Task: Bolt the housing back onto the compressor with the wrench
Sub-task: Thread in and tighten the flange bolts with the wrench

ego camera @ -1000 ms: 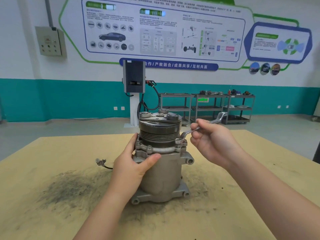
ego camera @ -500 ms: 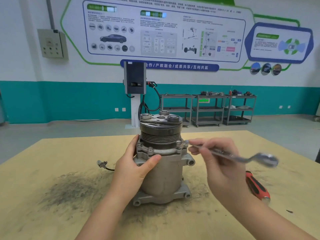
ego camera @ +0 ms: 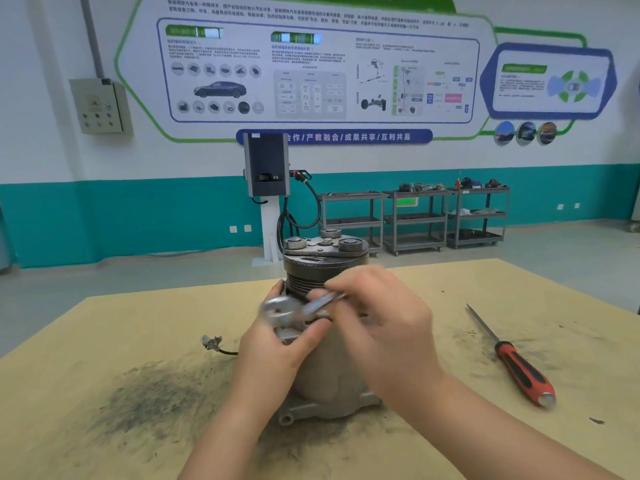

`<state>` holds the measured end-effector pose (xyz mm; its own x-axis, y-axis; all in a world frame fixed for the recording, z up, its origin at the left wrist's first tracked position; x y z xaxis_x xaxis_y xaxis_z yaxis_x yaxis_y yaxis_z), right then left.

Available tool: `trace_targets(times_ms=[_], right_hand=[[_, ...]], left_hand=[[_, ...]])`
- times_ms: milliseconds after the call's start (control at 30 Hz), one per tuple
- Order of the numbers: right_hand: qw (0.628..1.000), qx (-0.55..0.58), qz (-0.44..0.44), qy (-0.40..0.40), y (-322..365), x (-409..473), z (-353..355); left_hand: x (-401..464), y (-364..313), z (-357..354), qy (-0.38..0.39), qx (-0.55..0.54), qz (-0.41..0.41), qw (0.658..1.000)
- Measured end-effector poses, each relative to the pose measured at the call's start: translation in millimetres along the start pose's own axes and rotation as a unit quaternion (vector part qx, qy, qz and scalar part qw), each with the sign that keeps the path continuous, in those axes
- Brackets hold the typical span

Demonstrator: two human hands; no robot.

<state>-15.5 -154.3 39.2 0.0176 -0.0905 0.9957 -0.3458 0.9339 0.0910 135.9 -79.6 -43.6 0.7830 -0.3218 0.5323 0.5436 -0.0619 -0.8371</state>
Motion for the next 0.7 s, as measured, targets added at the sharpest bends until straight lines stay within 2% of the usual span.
trace_targets(times_ms=[67, 133, 233, 300, 333, 400, 600, 700], right_hand=[[0.995, 0.061, -0.064, -0.052, -8, 7, 16], [0.959, 0.168, -0.202, -0.102, -30, 10, 29], [0.851, 0.283, -0.417, -0.146, -67, 2, 35], [0.775, 0.347, -0.504, -0.156, -82, -8, 32], [0.745, 0.374, -0.528, -0.159, -86, -12, 30], [0.711, 0.411, -0.549, -0.155, -91, -19, 26], [0.648, 0.466, -0.599, -0.069, -105, -17, 14], [0.636, 0.453, -0.625, -0.025, -111, -18, 13]], left_hand=[[-1, 0, 2, -0.007, -0.006, 0.010, 1.000], [-2, 1, 2, 0.001, -0.005, 0.016, 1.000], [-3, 1, 2, 0.003, -0.002, 0.022, 1.000], [-3, -1, 2, -0.001, -0.002, 0.022, 1.000], [-3, -2, 2, -0.004, -0.005, 0.020, 1.000], [-4, -2, 2, -0.011, -0.011, 0.013, 1.000], [-4, -3, 1, -0.011, -0.018, 0.012, 1.000], [-5, -4, 1, -0.013, -0.017, 0.013, 1.000]])
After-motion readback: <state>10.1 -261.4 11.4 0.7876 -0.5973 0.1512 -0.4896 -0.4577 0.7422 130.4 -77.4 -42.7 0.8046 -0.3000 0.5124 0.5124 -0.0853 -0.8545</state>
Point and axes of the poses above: each hand's wrist, its own x-axis towards the middle knuckle, its own z-axis out of the back of the hand, y = z × x, the point moved 6 cm from there along x, towards the middle knuckle, and after that the axes turned 8 degrees about -y, right-handed, at the moved point
